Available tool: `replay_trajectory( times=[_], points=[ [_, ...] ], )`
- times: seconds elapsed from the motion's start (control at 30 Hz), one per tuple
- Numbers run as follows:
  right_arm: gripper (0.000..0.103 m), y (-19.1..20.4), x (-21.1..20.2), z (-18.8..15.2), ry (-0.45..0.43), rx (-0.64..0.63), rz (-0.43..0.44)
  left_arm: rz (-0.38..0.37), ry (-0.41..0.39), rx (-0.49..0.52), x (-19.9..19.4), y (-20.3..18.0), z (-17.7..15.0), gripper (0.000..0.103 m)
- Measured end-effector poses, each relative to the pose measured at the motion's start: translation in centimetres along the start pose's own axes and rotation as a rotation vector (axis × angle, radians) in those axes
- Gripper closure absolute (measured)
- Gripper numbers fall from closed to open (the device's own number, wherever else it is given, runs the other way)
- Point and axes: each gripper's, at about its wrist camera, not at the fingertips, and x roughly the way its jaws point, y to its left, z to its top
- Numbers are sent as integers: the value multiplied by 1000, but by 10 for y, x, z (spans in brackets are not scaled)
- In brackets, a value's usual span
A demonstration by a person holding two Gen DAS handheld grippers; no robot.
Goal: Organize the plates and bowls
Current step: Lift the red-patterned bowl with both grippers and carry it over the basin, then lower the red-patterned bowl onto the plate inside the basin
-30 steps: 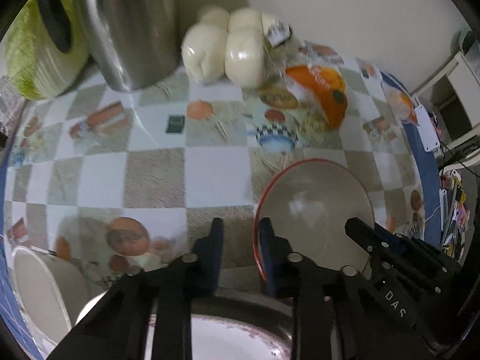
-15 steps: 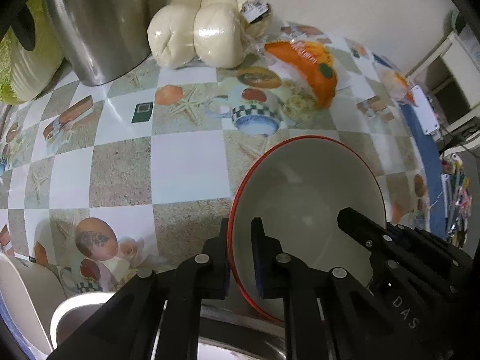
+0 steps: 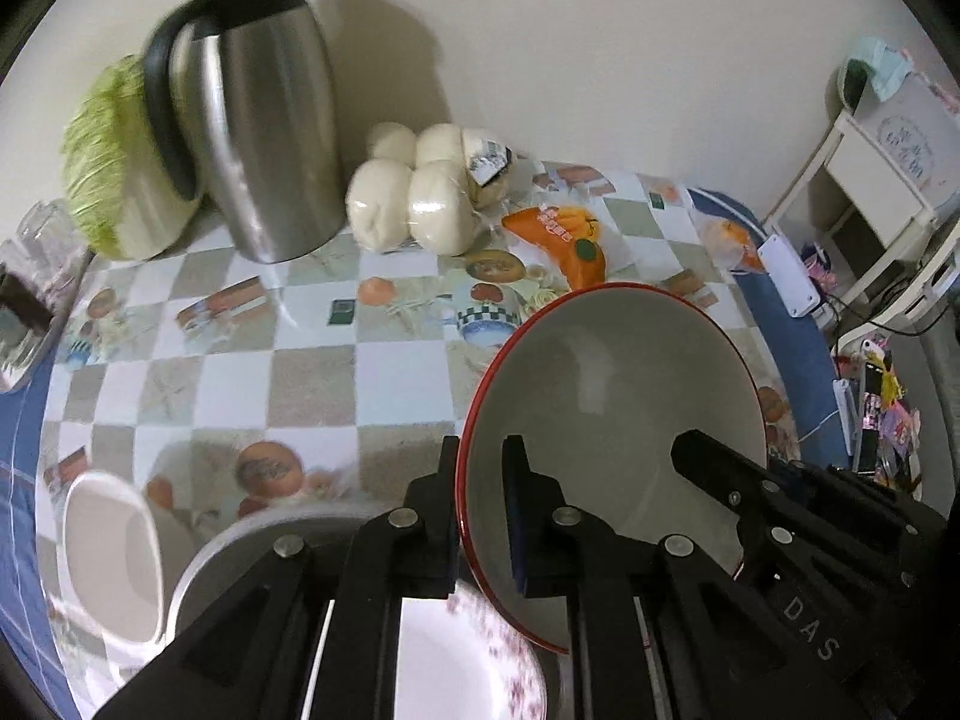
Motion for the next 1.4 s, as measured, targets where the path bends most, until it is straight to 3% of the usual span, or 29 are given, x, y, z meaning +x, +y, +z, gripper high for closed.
replay_trajectory(
  times=[0.27, 0.73, 1.4],
  points=[
    [93, 34, -21, -41, 4, -48, 30, 13, -25, -63, -29, 27, -45, 90],
    [93, 78, -14, -112, 38, -46, 113, 67, -27, -131, -51, 76, -117, 90],
    [93, 112, -13, -133, 37, -49, 134, 31, -48, -210, -66, 115, -136, 90]
  ],
)
